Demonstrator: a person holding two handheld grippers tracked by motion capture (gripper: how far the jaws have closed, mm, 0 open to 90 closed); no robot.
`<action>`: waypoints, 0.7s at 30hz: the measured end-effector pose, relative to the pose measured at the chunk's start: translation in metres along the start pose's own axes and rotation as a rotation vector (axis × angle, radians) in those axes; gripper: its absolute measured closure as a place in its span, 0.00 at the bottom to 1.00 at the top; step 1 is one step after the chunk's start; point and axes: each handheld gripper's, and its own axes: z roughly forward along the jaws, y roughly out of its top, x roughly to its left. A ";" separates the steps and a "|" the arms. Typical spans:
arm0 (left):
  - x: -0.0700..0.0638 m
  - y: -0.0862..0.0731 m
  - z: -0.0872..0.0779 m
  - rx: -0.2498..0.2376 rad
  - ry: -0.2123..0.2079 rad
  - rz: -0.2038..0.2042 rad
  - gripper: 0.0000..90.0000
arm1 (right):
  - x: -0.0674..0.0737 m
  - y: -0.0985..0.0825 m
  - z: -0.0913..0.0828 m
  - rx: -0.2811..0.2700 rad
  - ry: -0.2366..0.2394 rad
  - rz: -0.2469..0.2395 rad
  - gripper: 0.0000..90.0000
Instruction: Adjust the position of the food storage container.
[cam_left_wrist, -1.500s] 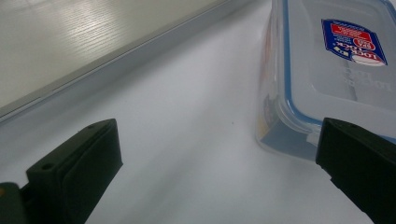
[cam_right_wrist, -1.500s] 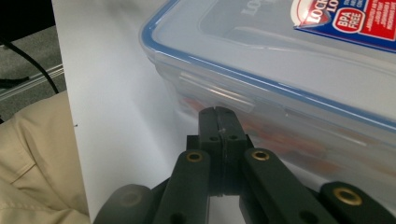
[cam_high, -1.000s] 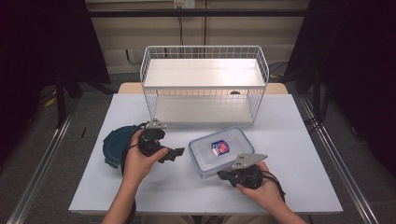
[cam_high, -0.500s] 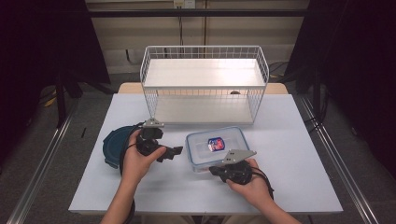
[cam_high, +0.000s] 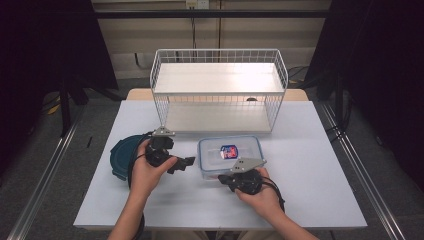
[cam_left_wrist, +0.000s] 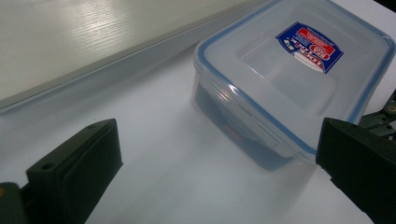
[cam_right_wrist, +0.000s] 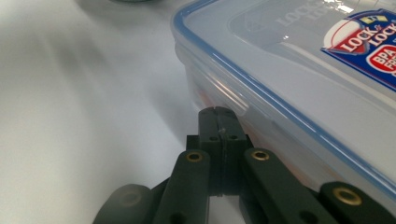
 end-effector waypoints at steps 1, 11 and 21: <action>0.000 0.000 0.000 0.000 0.003 0.004 0.00 | 0.000 0.001 0.001 -0.001 0.003 0.002 1.00; 0.002 0.000 0.001 0.010 0.004 -0.005 0.00 | 0.001 0.002 0.007 -0.009 -0.002 0.008 1.00; 0.002 0.001 0.003 0.006 0.006 -0.016 0.00 | 0.001 0.001 0.007 -0.012 0.018 0.013 0.95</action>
